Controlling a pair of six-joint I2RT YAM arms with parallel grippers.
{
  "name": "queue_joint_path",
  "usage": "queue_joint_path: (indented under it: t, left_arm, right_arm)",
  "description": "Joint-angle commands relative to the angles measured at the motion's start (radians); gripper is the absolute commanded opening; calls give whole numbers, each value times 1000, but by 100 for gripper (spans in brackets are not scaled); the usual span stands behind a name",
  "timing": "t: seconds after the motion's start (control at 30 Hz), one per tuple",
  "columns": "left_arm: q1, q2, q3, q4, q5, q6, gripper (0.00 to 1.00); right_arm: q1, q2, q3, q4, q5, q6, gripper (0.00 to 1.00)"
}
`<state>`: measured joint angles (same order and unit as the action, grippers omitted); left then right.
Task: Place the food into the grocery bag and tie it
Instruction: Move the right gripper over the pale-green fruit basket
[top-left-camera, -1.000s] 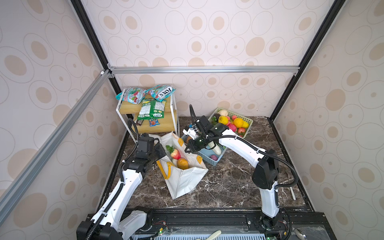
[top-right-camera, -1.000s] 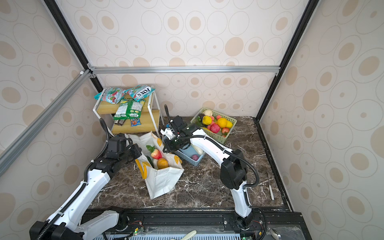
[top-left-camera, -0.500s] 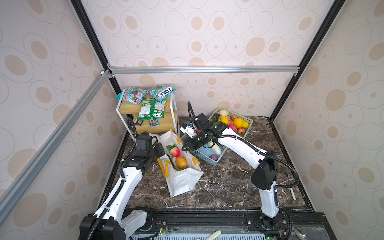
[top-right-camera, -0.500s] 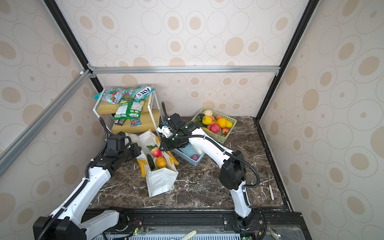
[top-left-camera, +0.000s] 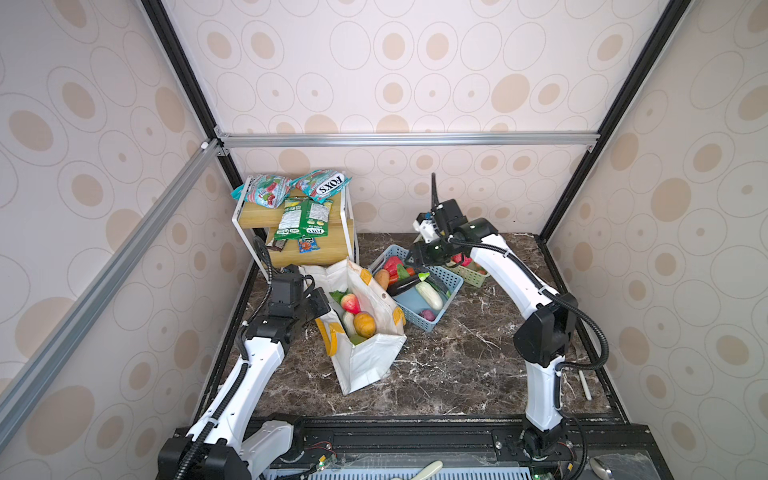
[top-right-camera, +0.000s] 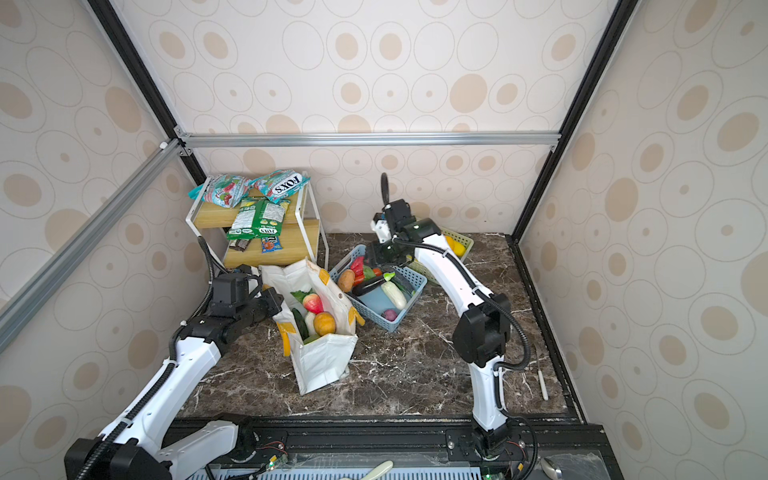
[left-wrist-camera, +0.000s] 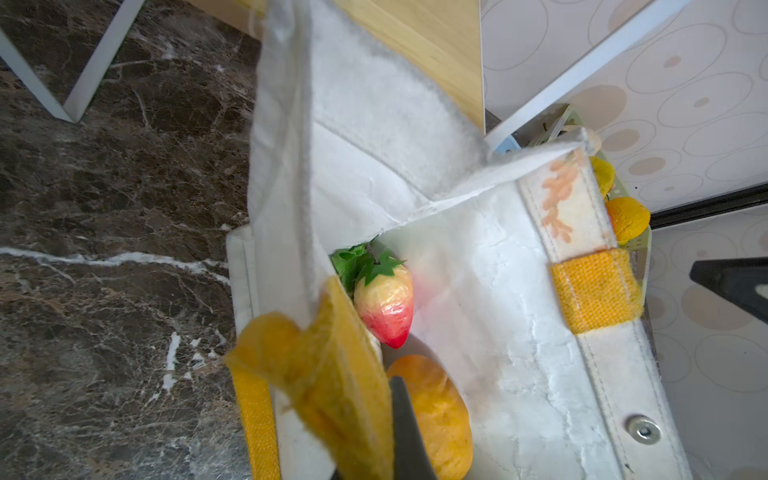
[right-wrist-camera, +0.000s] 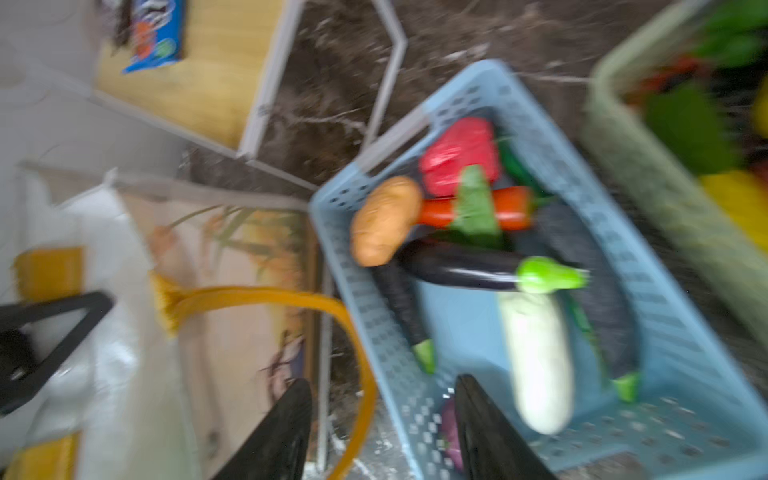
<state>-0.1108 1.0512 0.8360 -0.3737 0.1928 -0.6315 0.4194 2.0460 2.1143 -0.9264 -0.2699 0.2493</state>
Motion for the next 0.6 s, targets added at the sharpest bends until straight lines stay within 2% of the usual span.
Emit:
queue_joint_path:
  t: [0.0,0.2,0.57]
  left_arm:
    - [10,-32,-7,27,-12,0,0]
    - [10,-49,-15,27,-12,-7,0]
    - [9,-48,-14,42,2,-11,0]
  right_arm:
    - [-89,30,-15,-66,183,-6,58]
    - [-186,105,9,-108,271,-86,59]
    - [-192,241,92,-134,382,-215,59]
